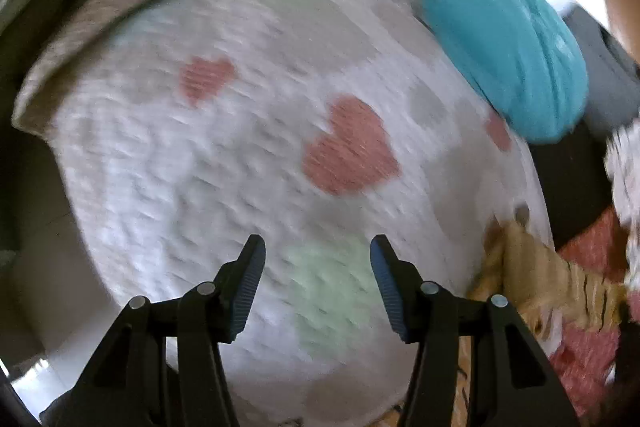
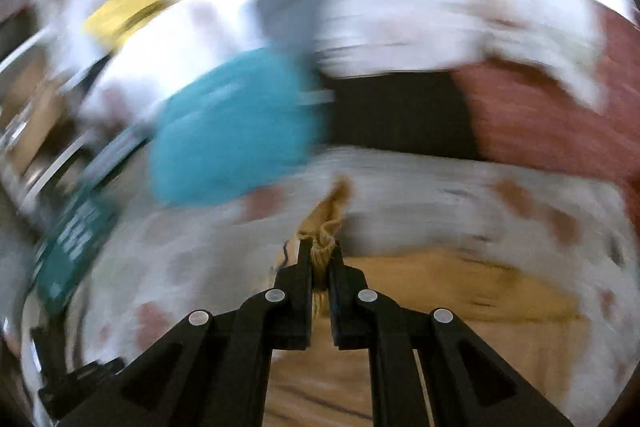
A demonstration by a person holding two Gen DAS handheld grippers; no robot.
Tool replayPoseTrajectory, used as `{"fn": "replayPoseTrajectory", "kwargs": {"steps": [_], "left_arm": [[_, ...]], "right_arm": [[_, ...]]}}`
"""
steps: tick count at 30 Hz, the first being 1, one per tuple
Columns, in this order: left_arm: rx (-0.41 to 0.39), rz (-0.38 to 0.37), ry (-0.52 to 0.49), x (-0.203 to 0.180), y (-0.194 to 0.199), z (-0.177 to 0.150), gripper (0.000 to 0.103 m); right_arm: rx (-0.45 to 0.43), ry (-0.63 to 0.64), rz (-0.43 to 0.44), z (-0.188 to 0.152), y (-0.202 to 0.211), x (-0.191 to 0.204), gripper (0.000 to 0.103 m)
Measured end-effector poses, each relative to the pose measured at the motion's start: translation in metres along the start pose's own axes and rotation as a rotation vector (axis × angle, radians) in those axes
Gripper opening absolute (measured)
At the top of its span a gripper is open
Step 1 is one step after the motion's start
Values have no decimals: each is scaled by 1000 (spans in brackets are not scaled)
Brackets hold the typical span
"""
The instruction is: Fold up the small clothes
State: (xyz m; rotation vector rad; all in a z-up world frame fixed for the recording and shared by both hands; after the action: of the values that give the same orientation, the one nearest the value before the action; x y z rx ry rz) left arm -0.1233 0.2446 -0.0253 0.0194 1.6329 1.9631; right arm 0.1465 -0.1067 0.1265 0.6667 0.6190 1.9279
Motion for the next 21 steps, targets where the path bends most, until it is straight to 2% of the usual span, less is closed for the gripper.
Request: {"fn": "replayPoseTrajectory", "kwargs": {"steps": [2,5,8,9,12,14,17,18,21], "left_arm": [[13,-7,-60,-20,-4,-11,54],[18,-13,-156,-52,-10,-28,54],[22,-6,-242,-83,-18,-43,54],[29,-5,-265,-92,-21,-49,54],[62,-5,-305,-113,-33,-64,54],[78,-6,-324,-126,-38,-73,54],[69,-15,-383,-153,-41,-84,54],[57,-18,-407,-162,-40,-86,54],[6,-40,-491,-194,-36,-95,54]], "right_arm": [[-3,-104,-90,-8,18,-67,7],[6,-200,-225,-32,34,-146,7],[47,-273,-308,-64,36,-207,6],[59,-289,-322,-73,33,-219,7],[148,-358,-261,-104,14,-252,7],[187,-391,-258,-123,8,-266,8],[138,-446,-269,-142,27,-284,20],[115,-466,-283,-147,35,-288,26],[80,-510,-350,-156,59,-310,28]]}}
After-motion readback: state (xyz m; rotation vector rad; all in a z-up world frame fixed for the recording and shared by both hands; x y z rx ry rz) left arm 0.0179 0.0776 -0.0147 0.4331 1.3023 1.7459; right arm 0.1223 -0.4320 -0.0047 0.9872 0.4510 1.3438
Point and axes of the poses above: each gripper's, at about its wrist camera, not at the fingertips, and y roughly against the way its jaws point, x to its left, z to its top, the point moved 3 cm from there along -y, roughly the way its jaws point, and after that the axes turned 5 degrees about z, right-handed, at the moved point
